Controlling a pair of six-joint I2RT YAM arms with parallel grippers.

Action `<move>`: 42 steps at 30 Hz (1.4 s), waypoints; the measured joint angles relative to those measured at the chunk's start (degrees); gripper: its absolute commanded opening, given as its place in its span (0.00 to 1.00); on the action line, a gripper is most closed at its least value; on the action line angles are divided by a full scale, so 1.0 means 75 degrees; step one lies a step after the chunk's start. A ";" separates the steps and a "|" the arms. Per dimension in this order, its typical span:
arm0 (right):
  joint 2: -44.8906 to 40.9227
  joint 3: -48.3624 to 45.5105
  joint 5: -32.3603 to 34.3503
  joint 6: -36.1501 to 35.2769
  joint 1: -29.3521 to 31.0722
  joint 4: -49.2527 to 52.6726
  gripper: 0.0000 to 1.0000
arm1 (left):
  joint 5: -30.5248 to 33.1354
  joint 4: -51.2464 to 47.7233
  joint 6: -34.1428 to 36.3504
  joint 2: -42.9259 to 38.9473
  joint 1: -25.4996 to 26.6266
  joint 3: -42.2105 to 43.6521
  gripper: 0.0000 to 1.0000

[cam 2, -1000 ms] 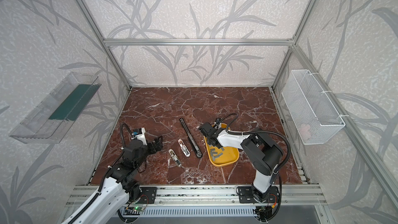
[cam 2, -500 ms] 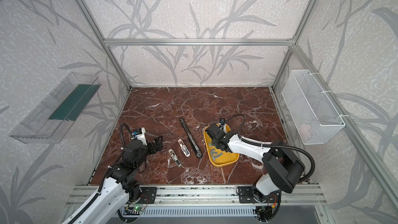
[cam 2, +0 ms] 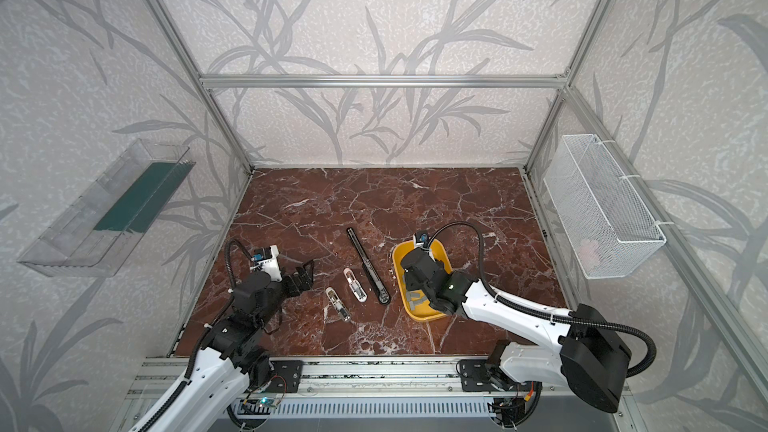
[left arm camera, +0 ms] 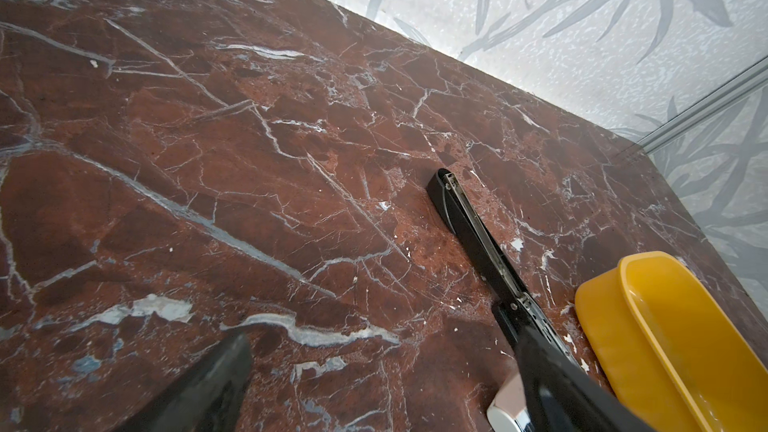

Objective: Load the staples into the stapler

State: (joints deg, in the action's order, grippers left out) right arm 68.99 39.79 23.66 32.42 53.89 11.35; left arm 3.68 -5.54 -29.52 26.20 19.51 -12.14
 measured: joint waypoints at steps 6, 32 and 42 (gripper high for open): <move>0.0108 -0.0003 0.0181 -0.0755 0.1099 -0.0825 0.15 | -0.0073 -0.0026 0.0000 -0.0423 0.0009 0.0044 0.99; 0.2468 -0.0009 0.0271 -0.2509 0.2285 -0.4336 0.14 | -0.0070 -0.0017 0.0000 -0.0198 0.0029 0.0044 0.99; 0.3246 0.0184 0.0239 -0.2553 0.2331 -0.4849 0.13 | -0.0015 0.0012 0.0000 0.0169 0.0035 0.0044 0.99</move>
State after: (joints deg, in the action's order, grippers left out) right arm 93.34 41.17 25.45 13.28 71.37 -25.02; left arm 3.57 -5.45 -29.52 27.46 19.77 -11.81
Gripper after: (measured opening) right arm 0.135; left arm 0.991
